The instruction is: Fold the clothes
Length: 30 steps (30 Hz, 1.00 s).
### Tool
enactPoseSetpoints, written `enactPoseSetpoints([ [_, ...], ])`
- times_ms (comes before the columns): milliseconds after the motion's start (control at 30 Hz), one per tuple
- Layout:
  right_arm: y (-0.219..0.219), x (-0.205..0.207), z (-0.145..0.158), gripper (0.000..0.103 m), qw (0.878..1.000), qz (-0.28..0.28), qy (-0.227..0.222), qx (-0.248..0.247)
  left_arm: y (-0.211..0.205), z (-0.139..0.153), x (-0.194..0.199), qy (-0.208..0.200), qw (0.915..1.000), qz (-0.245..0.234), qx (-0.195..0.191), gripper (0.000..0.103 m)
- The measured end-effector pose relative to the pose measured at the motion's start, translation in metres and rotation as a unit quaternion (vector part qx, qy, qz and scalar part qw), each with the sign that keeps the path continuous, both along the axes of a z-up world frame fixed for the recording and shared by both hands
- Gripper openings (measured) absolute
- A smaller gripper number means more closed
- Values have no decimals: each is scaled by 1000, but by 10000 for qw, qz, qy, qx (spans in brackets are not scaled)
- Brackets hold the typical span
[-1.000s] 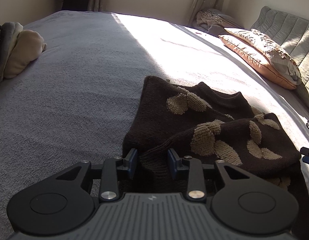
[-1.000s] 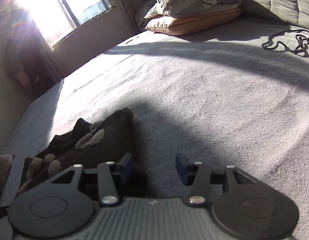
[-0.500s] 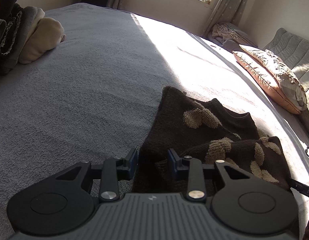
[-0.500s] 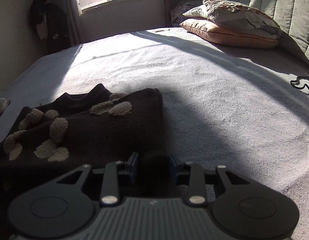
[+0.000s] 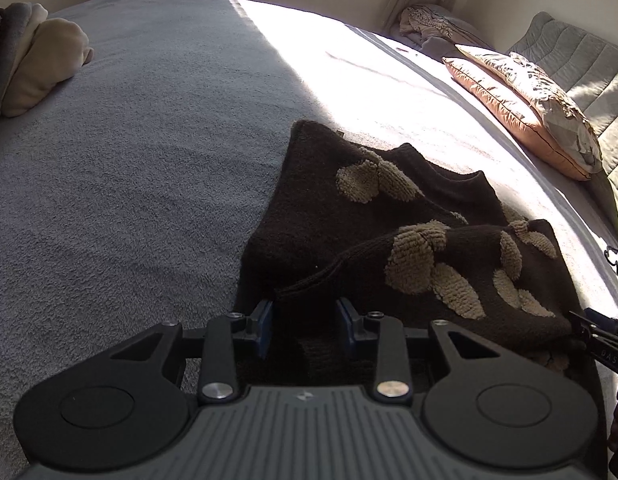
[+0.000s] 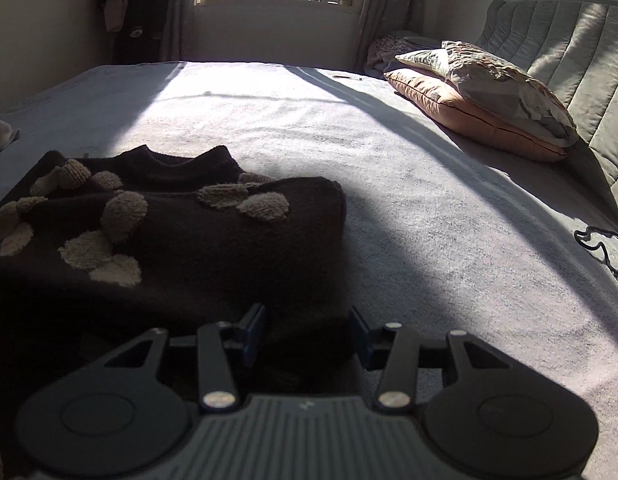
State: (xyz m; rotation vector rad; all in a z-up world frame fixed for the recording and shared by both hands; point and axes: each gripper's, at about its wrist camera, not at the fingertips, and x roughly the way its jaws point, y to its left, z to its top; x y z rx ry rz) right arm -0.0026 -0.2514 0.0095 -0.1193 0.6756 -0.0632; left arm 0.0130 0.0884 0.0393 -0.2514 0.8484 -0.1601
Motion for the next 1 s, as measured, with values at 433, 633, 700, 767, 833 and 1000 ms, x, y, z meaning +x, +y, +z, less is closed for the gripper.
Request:
enactPoseSetpoints([
  [433,-15,-5,14,51,9985,-263,-245,402,34,18,-4,-417,9953,529,-697,34],
  [633,-19,-8,22,47,9964,-286,-527,599,33,28,-2,-832,9871,30,-1366,37],
  [700,-15,-7,22,36,9969,-103,-482,614,23,26,2,-824,9892,-117,-1208,40],
  [767,-8,-4,14,31,9988,-16,-303,394,12,19,8,-664,9937,-187,-884,42],
  [833,-1,-1,7,31,9997,72,-124,173,2,8,13,-517,9964,-251,-620,41],
  [1000,-6,-1,8,32,9995,118,-80,281,-16,15,14,-509,9979,-396,-22,42],
])
